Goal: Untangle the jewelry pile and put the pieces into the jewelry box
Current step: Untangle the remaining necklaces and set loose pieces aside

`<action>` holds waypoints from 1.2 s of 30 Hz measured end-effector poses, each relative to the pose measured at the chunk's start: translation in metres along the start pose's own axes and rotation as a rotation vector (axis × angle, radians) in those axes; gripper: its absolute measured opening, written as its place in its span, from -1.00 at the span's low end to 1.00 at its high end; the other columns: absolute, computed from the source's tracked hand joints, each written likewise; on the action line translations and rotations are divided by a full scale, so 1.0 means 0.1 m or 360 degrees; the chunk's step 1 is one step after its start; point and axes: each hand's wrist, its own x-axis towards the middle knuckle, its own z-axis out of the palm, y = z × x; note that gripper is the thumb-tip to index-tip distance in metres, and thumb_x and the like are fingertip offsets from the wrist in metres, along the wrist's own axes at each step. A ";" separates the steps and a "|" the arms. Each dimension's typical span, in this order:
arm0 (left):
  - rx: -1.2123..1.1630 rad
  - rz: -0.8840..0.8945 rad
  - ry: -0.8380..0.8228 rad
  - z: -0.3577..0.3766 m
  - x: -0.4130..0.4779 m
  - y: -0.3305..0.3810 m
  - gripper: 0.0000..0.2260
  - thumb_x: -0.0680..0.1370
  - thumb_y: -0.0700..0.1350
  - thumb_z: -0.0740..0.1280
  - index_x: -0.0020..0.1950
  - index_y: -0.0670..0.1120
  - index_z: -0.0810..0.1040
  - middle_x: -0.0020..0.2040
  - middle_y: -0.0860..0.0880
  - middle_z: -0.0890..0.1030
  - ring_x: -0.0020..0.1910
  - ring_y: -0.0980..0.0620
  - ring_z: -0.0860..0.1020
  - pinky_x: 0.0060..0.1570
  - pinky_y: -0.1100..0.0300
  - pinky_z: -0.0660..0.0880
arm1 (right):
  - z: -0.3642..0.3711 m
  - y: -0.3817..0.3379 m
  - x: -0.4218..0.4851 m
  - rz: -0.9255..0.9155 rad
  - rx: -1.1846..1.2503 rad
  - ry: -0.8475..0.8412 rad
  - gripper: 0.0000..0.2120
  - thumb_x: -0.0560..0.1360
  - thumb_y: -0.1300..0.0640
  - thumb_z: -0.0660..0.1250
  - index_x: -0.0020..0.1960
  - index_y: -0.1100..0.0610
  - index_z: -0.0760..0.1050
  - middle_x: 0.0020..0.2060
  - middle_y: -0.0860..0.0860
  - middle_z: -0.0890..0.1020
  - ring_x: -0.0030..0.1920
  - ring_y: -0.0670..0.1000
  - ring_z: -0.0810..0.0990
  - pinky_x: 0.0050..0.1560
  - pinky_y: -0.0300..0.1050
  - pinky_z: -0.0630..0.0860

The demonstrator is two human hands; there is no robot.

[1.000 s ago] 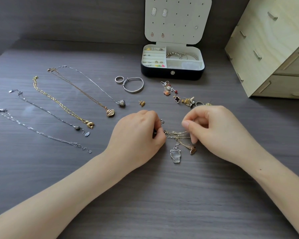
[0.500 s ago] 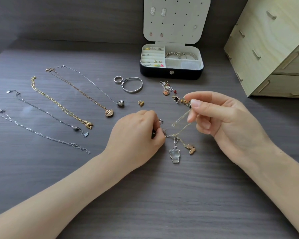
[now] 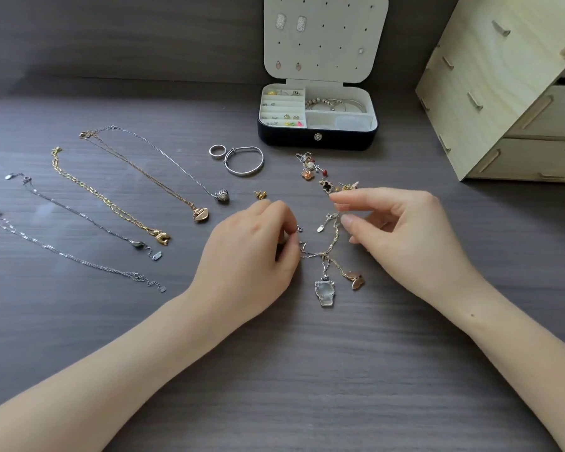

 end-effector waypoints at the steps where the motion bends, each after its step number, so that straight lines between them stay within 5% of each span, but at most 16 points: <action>1: -0.0010 0.0003 0.0010 -0.01 0.00 0.00 -0.92 0.43 -0.12 0.26 -0.14 -0.09 0.51 -0.25 0.05 0.48 -0.36 -0.04 0.48 -0.33 0.22 0.31 | -0.01 0.00 0.00 -0.0031 -0.0144 0.0041 -0.75 0.43 0.19 0.43 -0.06 -0.17 0.63 -0.20 -0.12 0.68 -0.35 -0.04 0.55 -0.17 -0.14 0.51; 5: -0.0079 0.0038 0.0039 -0.07 0.01 0.04 -0.93 0.42 -0.10 0.32 -0.17 -0.08 0.56 -0.20 0.01 0.50 -0.32 0.02 0.45 -0.32 0.25 0.22 | -0.10 -0.05 0.00 -0.0083 -0.0387 0.0009 -0.93 0.34 0.07 0.50 -0.23 -0.07 0.62 -0.37 -0.17 0.59 -0.37 -0.12 0.46 -0.23 -0.15 0.39; 13: -0.0235 0.0007 -0.0307 -0.07 -0.14 0.16 -0.71 0.34 0.28 0.28 -0.28 0.06 0.50 -0.29 0.13 0.43 -0.29 0.17 0.38 -0.29 0.37 0.29 | -0.22 -0.19 -0.17 0.0003 -0.0735 -0.0530 -0.73 0.20 -0.28 0.36 -0.28 -0.10 0.54 -0.28 -0.16 0.54 -0.25 -0.18 0.45 -0.22 -0.16 0.34; 27: -0.0301 -0.0151 -0.0665 -0.34 -0.36 0.22 -0.93 0.28 0.08 0.29 -0.33 0.13 0.53 -0.24 0.13 0.50 -0.18 0.17 0.44 -0.18 0.26 0.39 | -0.27 -0.22 -0.38 -0.0098 -0.0507 -0.0828 -0.84 0.39 -0.03 0.44 -0.29 0.03 0.62 -0.49 -0.16 0.55 -0.40 -0.23 0.46 -0.35 -0.39 0.34; 36: -0.0272 -0.0287 -0.0563 -0.25 -0.23 0.31 -0.94 0.37 -0.04 0.41 -0.27 0.07 0.55 -0.24 0.11 0.48 -0.28 0.19 0.42 -0.21 0.26 0.35 | -0.10 -0.18 -0.08 -0.0493 -0.0692 -0.0842 -0.93 0.44 0.02 0.42 -0.16 -0.10 0.53 -0.29 -0.17 0.46 -0.19 -0.16 0.38 -0.17 -0.35 0.28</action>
